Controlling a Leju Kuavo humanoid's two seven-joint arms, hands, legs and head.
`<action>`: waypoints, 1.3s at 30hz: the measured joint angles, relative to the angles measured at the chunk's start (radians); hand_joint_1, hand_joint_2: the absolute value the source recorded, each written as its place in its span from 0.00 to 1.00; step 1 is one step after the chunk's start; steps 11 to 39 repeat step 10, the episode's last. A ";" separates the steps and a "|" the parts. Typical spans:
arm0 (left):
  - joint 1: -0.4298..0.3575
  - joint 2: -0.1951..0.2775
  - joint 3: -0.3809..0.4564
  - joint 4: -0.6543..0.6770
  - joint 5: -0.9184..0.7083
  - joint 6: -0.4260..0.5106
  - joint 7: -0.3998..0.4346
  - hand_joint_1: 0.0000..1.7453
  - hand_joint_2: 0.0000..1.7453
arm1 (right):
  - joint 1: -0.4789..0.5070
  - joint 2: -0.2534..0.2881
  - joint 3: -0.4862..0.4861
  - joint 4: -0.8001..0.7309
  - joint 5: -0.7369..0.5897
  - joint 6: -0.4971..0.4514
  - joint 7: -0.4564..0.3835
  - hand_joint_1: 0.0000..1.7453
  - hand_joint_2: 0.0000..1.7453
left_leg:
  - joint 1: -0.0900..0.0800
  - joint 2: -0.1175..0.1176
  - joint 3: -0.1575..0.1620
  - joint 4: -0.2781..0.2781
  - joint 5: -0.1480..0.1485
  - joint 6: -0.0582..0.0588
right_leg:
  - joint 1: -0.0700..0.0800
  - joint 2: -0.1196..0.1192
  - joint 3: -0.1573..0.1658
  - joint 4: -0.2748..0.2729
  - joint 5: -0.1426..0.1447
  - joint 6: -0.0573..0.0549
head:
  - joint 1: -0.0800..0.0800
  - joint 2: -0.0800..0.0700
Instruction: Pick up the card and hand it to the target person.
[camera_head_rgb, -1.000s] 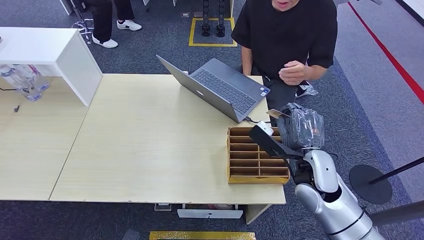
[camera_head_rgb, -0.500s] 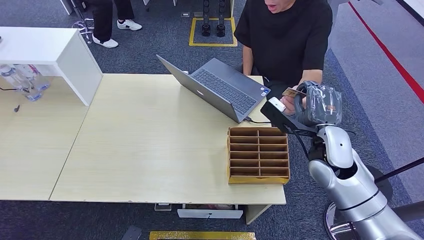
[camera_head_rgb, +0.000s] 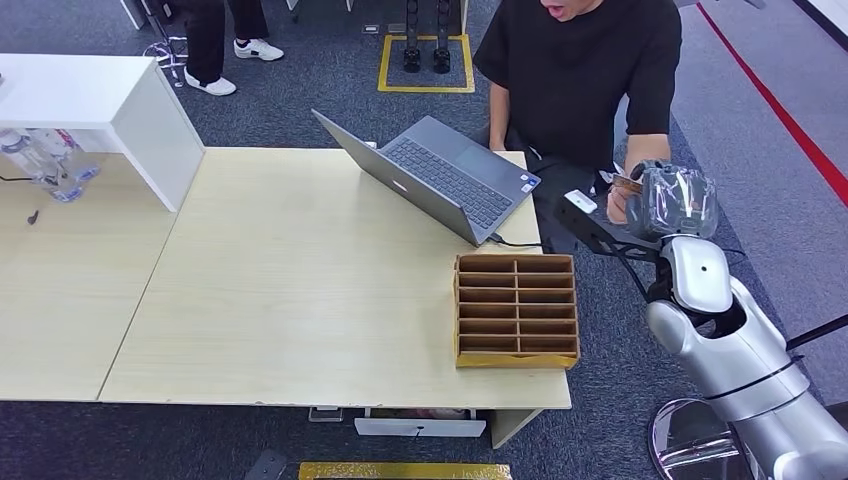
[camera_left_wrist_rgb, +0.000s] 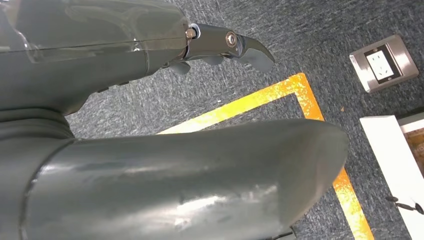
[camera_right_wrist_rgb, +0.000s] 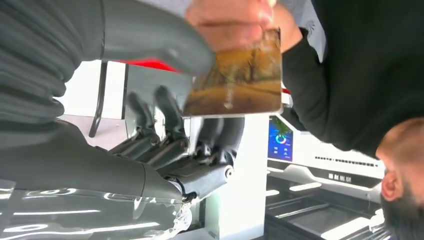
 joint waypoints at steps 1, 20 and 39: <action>0.000 0.000 -0.001 0.000 0.000 -0.001 0.000 0.00 0.00 | 0.001 -0.001 0.001 0.005 0.000 0.003 0.000 0.00 1.00 | 0.000 0.000 0.000 0.000 0.000 0.000 | 0.000 0.000 0.000 0.000 0.000 0.000 | 0.000 0.000; -0.001 -0.001 -0.006 0.000 0.000 -0.003 -0.002 0.00 0.00 | 0.008 -0.001 0.017 0.034 -0.020 0.010 -0.007 0.00 1.00 | 0.000 0.000 0.000 0.000 0.000 0.000 | 0.000 0.000 0.000 0.000 0.000 0.000 | 0.000 0.000; -0.001 -0.001 -0.006 0.000 0.000 -0.003 -0.002 0.00 0.00 | 0.008 -0.001 0.017 0.034 -0.020 0.010 -0.007 0.00 1.00 | 0.000 0.000 0.000 0.000 0.000 0.000 | 0.000 0.000 0.000 0.000 0.000 0.000 | 0.000 0.000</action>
